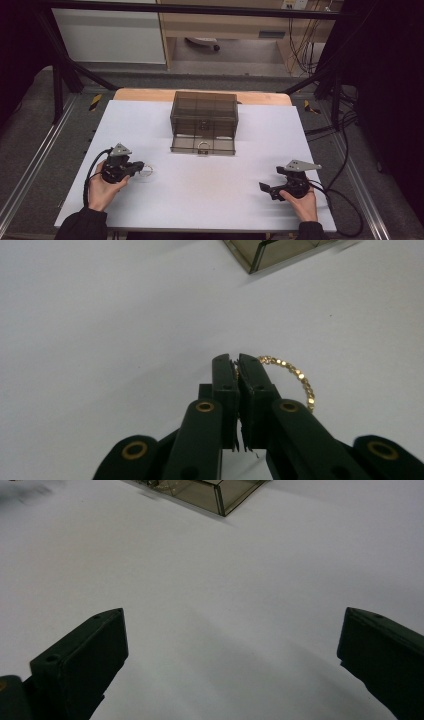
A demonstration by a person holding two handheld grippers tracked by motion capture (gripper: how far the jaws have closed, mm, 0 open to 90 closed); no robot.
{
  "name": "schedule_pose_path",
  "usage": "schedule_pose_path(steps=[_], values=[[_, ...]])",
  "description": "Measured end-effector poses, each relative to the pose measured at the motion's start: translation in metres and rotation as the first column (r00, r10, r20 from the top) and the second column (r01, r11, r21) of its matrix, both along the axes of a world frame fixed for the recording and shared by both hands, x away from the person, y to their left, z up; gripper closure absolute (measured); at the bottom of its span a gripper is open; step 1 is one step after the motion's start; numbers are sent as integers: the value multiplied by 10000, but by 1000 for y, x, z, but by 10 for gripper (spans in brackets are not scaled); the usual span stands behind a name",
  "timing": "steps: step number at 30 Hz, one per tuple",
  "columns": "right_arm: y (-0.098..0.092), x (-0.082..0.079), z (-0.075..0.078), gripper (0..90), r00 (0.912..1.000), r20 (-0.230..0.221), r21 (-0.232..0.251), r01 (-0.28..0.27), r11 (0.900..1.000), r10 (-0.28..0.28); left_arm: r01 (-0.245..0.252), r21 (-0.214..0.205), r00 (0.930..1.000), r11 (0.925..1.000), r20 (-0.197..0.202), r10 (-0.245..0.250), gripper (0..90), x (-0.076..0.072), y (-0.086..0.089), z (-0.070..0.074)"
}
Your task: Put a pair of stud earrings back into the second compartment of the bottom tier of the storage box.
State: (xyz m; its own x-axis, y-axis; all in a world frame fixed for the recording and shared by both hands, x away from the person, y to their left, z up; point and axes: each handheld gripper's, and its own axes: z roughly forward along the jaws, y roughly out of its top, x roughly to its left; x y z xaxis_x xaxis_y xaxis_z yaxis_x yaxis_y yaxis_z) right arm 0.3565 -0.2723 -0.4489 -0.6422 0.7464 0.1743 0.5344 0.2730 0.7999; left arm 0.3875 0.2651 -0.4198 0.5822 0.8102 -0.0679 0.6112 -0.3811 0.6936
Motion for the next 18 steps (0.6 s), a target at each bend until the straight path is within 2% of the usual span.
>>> schedule_pose_path(steps=[8, 18], values=[[-1, -1, 1, 6, 10000, -6, 17, 55, 10000, -55, 282, 73, 9996, 9996, 32, -283, 866, 0, -13, 7], [0, -1, 0, 6, 10000, -4, 0, 39, 10000, -39, 479, -37, 9988, 9988, 58, -479, 866, 5, -24, 17]])
